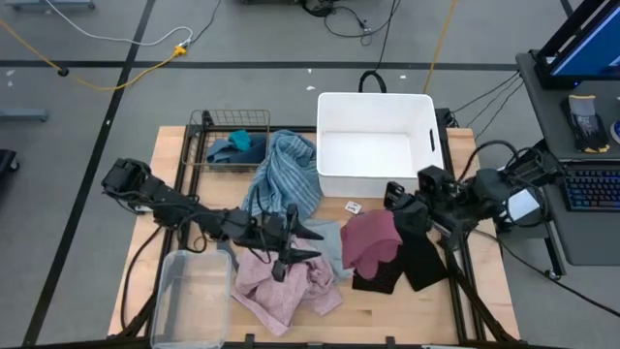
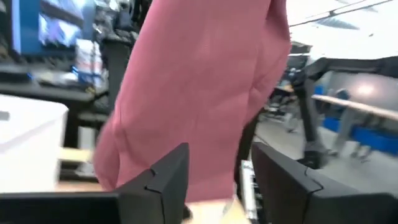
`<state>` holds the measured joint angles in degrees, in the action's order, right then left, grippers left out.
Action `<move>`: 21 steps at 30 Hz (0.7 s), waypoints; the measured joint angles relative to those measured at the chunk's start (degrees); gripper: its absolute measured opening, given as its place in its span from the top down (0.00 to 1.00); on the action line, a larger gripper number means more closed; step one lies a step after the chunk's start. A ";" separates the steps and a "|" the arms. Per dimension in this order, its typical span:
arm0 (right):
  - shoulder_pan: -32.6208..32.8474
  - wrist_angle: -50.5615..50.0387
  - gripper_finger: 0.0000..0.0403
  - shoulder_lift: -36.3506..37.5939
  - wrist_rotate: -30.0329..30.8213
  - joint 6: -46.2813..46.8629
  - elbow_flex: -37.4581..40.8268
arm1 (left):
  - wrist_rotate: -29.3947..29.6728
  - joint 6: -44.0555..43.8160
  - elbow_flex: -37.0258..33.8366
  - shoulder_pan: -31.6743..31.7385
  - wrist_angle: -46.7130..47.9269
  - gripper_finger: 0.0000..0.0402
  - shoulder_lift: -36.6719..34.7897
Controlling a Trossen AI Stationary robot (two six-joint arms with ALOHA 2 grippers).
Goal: Pick & Place Cloths
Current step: Put the pink boxers into the transparent bin
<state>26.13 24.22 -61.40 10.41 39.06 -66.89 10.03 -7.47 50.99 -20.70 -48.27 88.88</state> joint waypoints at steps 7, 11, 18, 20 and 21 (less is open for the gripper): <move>-4.20 1.93 1.00 -1.93 -1.12 3.71 0.02 | 5.55 12.90 2.91 -3.21 1.76 0.51 -0.02; -5.71 5.97 1.00 -2.28 -1.69 3.77 0.02 | 7.82 19.16 3.01 -4.97 2.27 0.51 -0.02; -8.44 5.97 1.00 -2.39 -1.53 3.78 0.02 | 15.67 20.92 3.01 -7.27 4.44 0.51 -0.02; -9.29 6.24 1.00 -2.93 -1.57 4.00 0.02 | 16.48 20.90 3.01 -7.51 4.50 0.51 -0.02; -9.56 6.00 1.00 -3.19 -1.63 4.60 0.02 | 17.18 20.79 3.01 -7.58 4.50 0.51 -0.02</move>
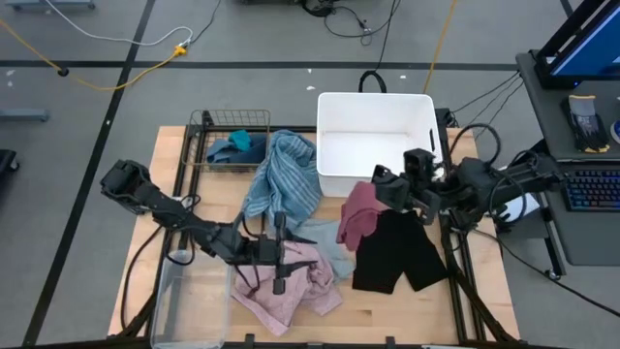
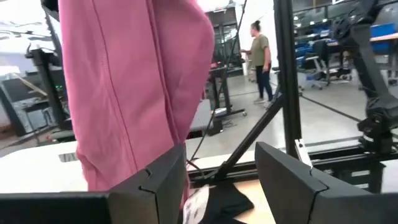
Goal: Pick & Place Cloths
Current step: Put the pink boxers into the transparent bin
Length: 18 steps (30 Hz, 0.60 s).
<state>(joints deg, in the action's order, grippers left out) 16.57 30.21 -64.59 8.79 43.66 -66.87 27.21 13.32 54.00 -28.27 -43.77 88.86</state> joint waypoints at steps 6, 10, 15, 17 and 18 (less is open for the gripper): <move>-1.34 0.88 1.00 -2.41 -1.52 3.60 0.00 | 3.11 -1.69 0.00 0.02 0.23 0.51 0.00; -2.12 4.75 1.00 -4.32 -3.49 5.43 0.00 | 3.14 -3.89 0.00 0.02 0.72 0.51 0.00; -2.40 5.93 1.00 -6.10 -4.56 6.91 0.00 | 4.28 -9.32 0.00 0.06 2.53 0.51 0.00; -2.40 5.88 1.00 -6.84 -4.51 7.84 0.00 | 4.42 -12.05 0.00 0.18 3.88 0.51 -0.07; -2.40 5.92 1.00 -7.19 -4.51 8.14 0.00 | 4.41 -13.60 0.00 0.30 4.74 0.51 -0.07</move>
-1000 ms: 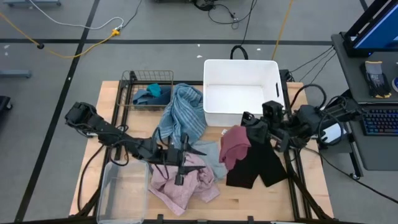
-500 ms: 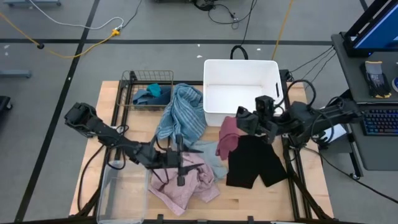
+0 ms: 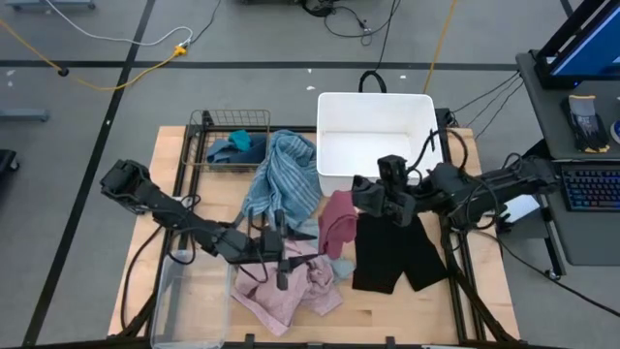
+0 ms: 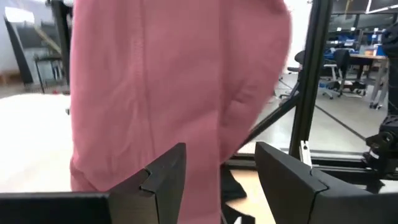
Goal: Pick & Place Cloths
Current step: Put the pink boxers into the transparent bin
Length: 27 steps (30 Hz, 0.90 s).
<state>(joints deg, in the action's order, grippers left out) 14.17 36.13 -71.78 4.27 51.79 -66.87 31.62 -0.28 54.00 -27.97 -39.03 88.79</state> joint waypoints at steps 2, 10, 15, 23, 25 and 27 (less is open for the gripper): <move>0.00 0.12 1.00 -0.73 0.00 0.04 0.00 | 0.02 -2.77 0.00 0.12 1.05 0.51 0.00; -0.14 0.09 1.00 -1.59 0.00 -2.22 0.00 | -0.04 -4.39 0.00 -0.93 1.11 0.51 0.00; -0.98 -0.18 1.00 -1.61 -0.64 -3.15 0.00 | -0.07 -3.06 0.00 -1.41 0.49 0.51 0.00; -2.38 -1.12 1.00 -2.25 -3.37 -3.01 0.00 | -0.02 -1.35 0.02 0.14 -2.63 0.51 0.00; -2.98 -1.02 1.00 -2.13 -4.36 -3.02 -0.02 | -0.08 -1.35 0.04 0.40 -3.10 0.51 0.00; -3.34 -1.69 1.00 -2.15 -4.64 -3.00 -0.02 | -0.20 -1.35 0.04 0.61 -3.10 0.51 0.00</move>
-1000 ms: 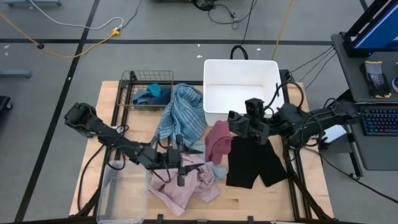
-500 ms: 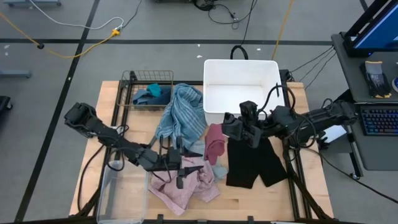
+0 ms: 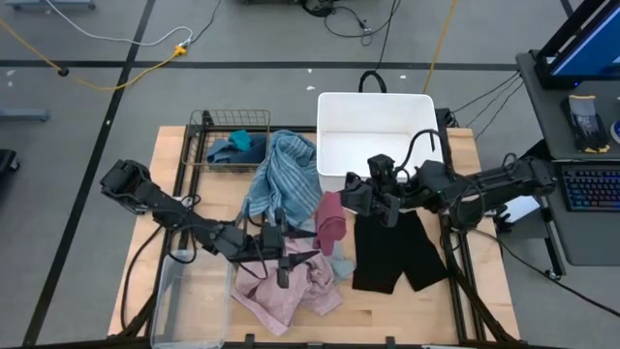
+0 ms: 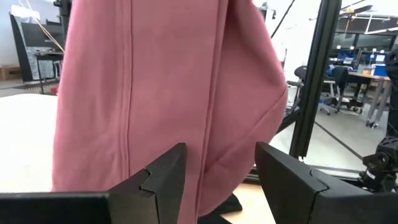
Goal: Pick & Place Cloths
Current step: Put the pink boxers into the transparent bin
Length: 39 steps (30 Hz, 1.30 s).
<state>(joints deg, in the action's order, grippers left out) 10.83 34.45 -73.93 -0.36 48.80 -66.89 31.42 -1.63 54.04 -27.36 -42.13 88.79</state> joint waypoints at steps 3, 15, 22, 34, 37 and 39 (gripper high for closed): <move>-0.34 -0.38 1.00 -0.10 -0.04 -0.10 0.00 | 0.06 -0.04 0.51 0.52 0.08 0.51 0.02; 0.04 -0.86 1.00 -0.05 -1.58 -0.02 0.00 | 0.27 0.14 8.05 4.15 8.17 0.51 4.68; 1.35 -0.84 1.00 -0.01 -2.86 -0.17 0.00 | 5.39 0.01 10.57 4.36 8.47 0.51 5.70; 1.42 -0.87 1.00 -0.01 -2.86 -0.73 0.00 | 12.33 3.91 13.31 2.66 8.93 0.51 5.77; 1.42 -0.85 1.00 -0.02 -2.86 -1.51 0.00 | 11.73 1.84 13.31 2.66 8.64 0.51 5.77; 1.42 -0.89 1.00 0.00 -2.86 -1.53 0.00 | 9.96 0.91 13.31 2.35 8.57 0.51 5.77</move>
<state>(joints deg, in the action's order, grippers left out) 12.25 33.56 -73.93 -3.22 47.27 -66.89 41.38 -0.72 67.35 -25.01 -33.56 94.56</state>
